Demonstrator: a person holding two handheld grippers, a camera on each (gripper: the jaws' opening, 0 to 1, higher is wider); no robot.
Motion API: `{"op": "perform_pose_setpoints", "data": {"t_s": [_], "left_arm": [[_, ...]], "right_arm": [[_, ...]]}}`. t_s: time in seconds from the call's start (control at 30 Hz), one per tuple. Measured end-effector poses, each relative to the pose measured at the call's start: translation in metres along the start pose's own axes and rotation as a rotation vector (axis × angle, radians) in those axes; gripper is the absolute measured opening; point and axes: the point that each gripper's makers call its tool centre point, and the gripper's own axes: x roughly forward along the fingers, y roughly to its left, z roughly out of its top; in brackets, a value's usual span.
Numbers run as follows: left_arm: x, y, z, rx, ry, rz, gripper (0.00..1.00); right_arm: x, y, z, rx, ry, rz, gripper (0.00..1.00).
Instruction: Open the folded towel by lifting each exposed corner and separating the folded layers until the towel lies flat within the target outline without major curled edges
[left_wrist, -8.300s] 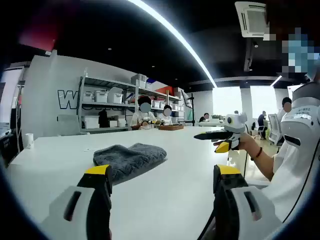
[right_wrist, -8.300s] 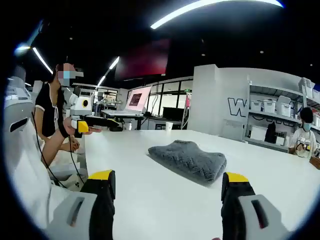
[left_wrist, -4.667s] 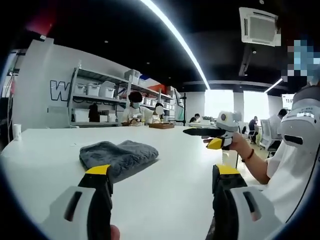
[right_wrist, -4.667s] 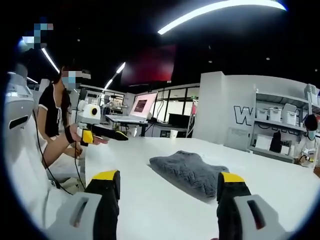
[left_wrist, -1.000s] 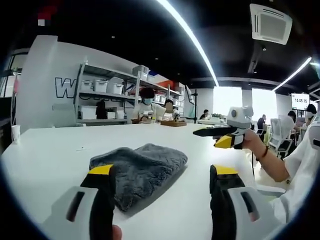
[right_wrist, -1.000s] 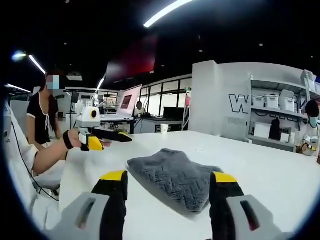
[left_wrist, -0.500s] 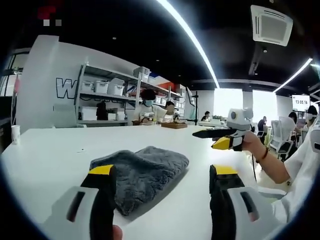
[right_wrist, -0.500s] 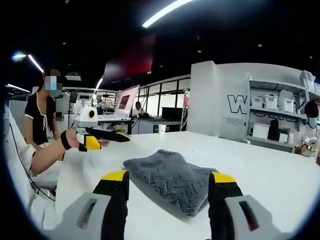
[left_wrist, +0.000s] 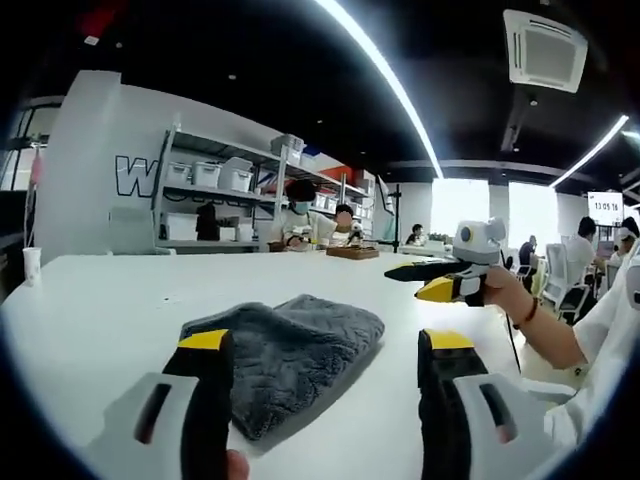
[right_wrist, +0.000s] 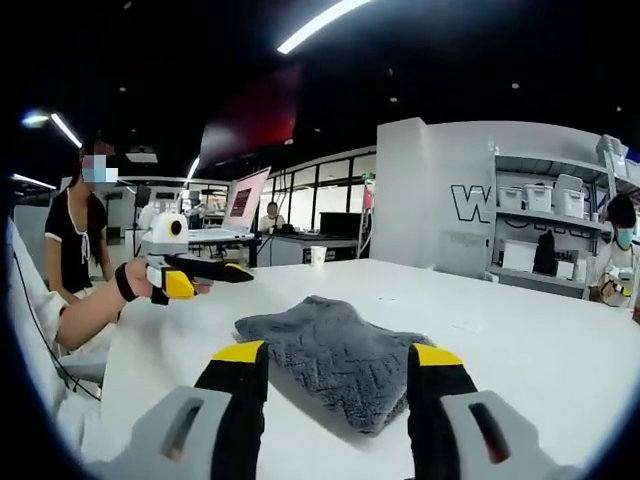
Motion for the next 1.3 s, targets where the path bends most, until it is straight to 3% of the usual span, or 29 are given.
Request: {"op": "perform_pose_setpoints", "data": {"t_s": [0.87, 1.3], "left_arm": [[0.01, 0.019, 0.0, -0.016, 0.0, 0.052, 0.69], [0.018, 0.02, -0.003, -0.023, 0.007, 0.045, 0.69]], "right_arm": [[0.014, -0.015, -0.008, -0.003, 0.03, -0.017, 0.48], [0.02, -0.019, -0.009, -0.001, 0.036, -0.028, 0.46]]}}
